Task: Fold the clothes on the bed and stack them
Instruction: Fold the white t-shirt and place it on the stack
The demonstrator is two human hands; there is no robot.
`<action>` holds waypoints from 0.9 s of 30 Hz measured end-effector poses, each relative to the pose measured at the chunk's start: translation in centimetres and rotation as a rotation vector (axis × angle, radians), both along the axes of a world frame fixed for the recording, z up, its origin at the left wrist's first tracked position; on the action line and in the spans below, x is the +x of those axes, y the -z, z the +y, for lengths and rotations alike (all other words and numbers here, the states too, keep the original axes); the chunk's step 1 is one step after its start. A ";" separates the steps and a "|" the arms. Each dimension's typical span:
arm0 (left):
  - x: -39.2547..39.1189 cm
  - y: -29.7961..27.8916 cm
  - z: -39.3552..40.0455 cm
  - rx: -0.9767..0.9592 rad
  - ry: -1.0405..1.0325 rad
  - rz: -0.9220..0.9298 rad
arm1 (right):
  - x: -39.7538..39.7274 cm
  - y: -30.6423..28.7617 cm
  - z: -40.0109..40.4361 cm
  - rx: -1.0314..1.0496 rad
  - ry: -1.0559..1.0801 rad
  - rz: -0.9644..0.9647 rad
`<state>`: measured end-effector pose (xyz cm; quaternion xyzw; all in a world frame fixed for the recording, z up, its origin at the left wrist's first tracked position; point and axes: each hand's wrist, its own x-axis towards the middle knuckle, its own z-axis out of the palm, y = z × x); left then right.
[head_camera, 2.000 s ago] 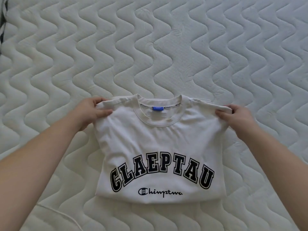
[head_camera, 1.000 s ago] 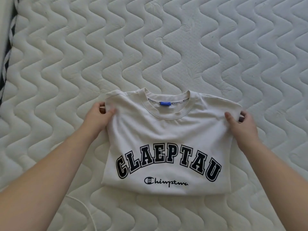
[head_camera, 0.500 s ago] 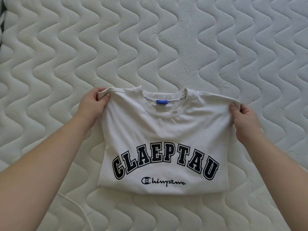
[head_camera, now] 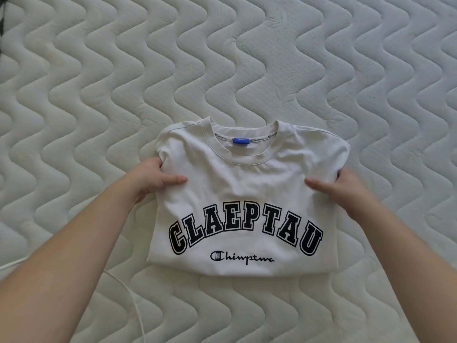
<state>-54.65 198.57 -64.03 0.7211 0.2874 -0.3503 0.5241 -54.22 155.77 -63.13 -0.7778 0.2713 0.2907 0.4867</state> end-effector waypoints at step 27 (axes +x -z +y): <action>-6.4 -3.1 -2.5 -0.136 -0.429 -0.228 | -6.2 -3.0 1.9 -0.046 0.240 -0.356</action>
